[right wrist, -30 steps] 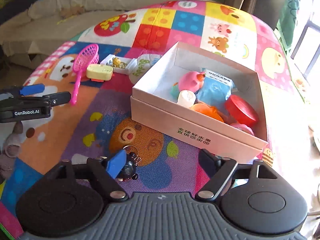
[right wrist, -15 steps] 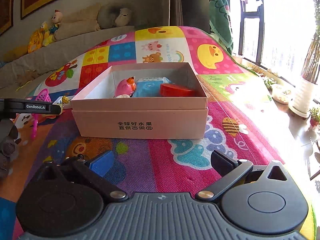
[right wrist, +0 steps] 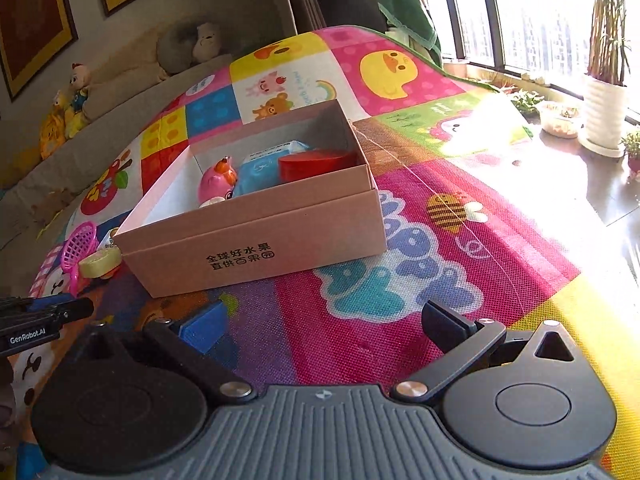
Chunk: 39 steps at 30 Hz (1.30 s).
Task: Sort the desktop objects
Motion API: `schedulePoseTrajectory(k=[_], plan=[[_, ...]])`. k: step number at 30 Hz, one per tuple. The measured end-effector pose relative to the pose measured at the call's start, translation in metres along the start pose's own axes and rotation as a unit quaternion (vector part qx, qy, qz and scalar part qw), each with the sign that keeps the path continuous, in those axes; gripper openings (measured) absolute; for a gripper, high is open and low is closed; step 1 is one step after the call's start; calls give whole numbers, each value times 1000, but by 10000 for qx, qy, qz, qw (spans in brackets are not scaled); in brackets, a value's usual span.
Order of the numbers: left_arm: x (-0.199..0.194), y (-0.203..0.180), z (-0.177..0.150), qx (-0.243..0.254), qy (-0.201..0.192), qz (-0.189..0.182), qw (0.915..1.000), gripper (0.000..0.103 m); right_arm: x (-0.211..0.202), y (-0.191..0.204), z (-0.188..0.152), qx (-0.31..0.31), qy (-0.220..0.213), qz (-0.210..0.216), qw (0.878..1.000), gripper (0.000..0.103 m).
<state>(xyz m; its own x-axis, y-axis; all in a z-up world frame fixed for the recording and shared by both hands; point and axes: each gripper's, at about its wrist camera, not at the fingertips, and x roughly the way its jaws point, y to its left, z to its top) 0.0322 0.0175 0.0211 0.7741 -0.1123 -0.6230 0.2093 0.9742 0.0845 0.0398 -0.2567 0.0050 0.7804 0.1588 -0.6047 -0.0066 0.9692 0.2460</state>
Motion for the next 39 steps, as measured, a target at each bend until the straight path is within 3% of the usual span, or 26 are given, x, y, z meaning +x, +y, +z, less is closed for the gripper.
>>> schedulePoseTrajectory(k=[1,2,4,6,7,10,11,12,14,16,19,22,25,26,28,29,30,31,32,39], plan=[[-5,-2,-3,34,-26,-16,10000,43,0,2,0,-28,-5,-32,10000,103],[-9,-3,-7,56,-70,41,10000,52,-1,3,-1,-84,-21,-37,10000,103],[-17,0,-12,-21,-232,394,9990,68,-6,11,-1,-287,-126,8,9995,103],[-20,11,-16,-282,-250,777,9963,92,-16,30,-2,-828,-279,138,9961,103],[-20,19,-17,-464,-215,903,9946,95,-21,44,-2,-1121,-334,261,9928,103],[-20,38,-26,-926,24,958,9911,96,-34,87,4,-1882,-499,739,9781,99],[-20,44,-30,-1069,86,943,9898,97,-36,107,10,-2154,-476,952,9707,91],[-20,46,-33,-1160,126,899,9891,98,-34,123,15,-2321,-384,1159,9650,82],[-22,47,-40,-1283,142,732,9889,100,-25,150,27,-2438,-144,1456,9587,74],[-27,47,-43,-1302,20,675,9892,101,-6,183,40,-2528,182,1646,9532,74],[-32,48,-47,-1435,-163,681,9872,102,32,221,50,-2678,654,1676,9465,74],[-32,54,-49,-1620,-200,635,9845,102,77,247,49,-2674,1159,1354,9470,74],[-31,60,-50,-1808,-173,535,9819,102,115,253,46,-2560,1578,1085,9475,66],[-31,62,-51,-1871,-187,488,9810,102,121,253,46,-2537,1706,1104,9457,49],[-31,65,-52,-1949,-188,431,9797,103,122,252,48,-2497,1681,1098,9473,49],[-31,66,-52,-1972,-192,414,9793,103,116,251,50,-2527,1607,1119,9475,44],[-31,66,-53,-1984,-203,403,9791,103,108,249,52,-2545,1528,1143,9480,24],[-31,66,-53,-1988,-206,397,9790,103,100,247,56,-2561,1480,1177,9480,21],[-31,66,-53,-1992,-209,391,9790,103,89,244,61,-2527,1423,1248,9488,11],[-31,62,-50,-1902,-203,469,9804,103,20,213,89,-2523,906,1493,9518,8]])
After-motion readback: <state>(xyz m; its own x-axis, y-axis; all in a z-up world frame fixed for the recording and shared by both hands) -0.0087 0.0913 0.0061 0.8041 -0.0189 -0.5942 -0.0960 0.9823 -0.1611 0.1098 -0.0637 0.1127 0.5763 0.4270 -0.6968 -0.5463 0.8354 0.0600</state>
